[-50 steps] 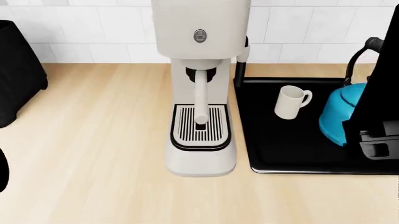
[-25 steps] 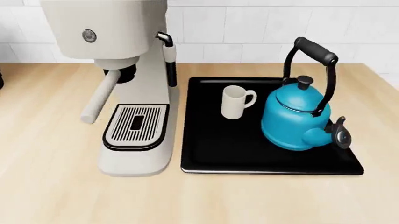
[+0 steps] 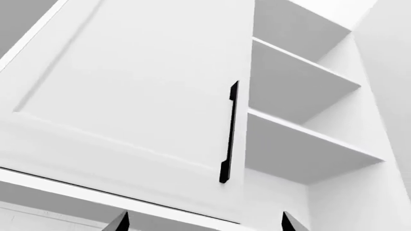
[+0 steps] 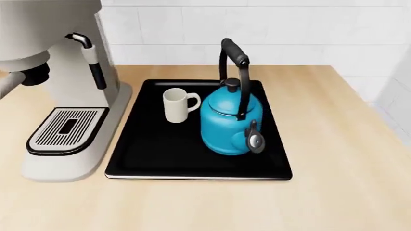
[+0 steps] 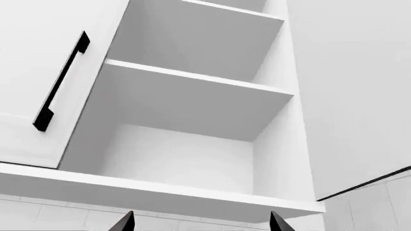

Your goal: Pick the kettle from the counter and place it on the tray. Then pick the mug from the cabinet and place it on the tray. Then close the cabinet doors.

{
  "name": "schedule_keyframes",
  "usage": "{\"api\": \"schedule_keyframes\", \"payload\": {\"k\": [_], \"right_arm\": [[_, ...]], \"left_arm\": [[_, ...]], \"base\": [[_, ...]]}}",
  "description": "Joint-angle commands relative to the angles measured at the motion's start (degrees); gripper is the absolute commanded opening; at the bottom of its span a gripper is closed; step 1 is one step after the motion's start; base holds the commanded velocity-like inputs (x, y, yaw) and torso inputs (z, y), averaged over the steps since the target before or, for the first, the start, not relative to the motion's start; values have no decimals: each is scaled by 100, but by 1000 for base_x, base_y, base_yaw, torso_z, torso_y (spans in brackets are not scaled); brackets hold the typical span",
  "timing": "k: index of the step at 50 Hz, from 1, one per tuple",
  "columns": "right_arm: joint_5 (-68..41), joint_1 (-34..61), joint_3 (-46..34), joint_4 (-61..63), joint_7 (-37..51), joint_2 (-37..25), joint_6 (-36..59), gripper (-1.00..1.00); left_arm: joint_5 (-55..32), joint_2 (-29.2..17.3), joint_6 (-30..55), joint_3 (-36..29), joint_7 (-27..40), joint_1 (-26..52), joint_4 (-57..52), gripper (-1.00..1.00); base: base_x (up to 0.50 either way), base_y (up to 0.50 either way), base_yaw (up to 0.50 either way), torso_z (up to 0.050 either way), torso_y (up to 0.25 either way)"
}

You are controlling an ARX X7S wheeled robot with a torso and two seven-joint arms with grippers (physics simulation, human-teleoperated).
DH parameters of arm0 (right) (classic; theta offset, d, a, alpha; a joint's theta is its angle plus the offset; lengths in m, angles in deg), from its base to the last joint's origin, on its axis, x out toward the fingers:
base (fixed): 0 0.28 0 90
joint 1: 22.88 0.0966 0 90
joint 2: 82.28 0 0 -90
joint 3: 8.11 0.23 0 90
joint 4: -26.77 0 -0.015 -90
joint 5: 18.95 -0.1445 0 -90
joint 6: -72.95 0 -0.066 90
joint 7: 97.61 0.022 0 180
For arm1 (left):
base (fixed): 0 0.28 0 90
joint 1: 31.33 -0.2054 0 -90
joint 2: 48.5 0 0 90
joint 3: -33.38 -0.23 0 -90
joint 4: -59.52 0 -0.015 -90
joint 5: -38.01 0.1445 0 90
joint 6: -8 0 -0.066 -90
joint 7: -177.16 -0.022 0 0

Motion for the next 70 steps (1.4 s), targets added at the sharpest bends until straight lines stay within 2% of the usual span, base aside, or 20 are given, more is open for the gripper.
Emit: {"api": "schedule_keyframes", "payload": {"k": [1,25,34,38,42,49,53,56,62,70], "right_arm": [[-17,-16,48,1,0,-3,2,100],[-21,-182,230,1,0,122,153,100],[-10,-181,231,1,0,64,134,100],[34,-107,97,1,0,-145,44,100],[205,8,-225,1,0,-708,-393,100],[615,295,-1019,0,0,-2237,-1596,100],[660,647,-1521,0,-1,-2864,-1998,100],[870,603,-1608,0,-1,-3327,-2238,100],[1023,1197,-1843,-2,-13,-3875,-2316,100],[995,1680,-1425,-508,-415,-3899,-1383,100]], "left_arm": [[14,63,47,71,-49,-118,-35,100],[82,221,184,249,-197,-369,-76,100],[97,262,226,299,-245,-433,-78,100],[99,277,241,332,-270,-471,-79,100],[124,312,270,359,-306,-510,-74,100],[106,337,286,383,-307,-556,-83,100],[83,350,281,355,-283,-539,-84,100],[71,364,284,340,-275,-542,-91,100],[77,419,294,342,-276,-571,-78,100],[59,439,304,370,-296,-592,-57,100]], "base": [[1,-500,0,0,0],[1,-500,0,0,0],[1,-498,0,0,0],[0,0,0,0,0],[0,0,0,0,0],[0,0,0,0,0],[0,0,0,0,0],[0,0,0,0,0],[0,0,0,0,0],[0,0,0,0,0]]}}
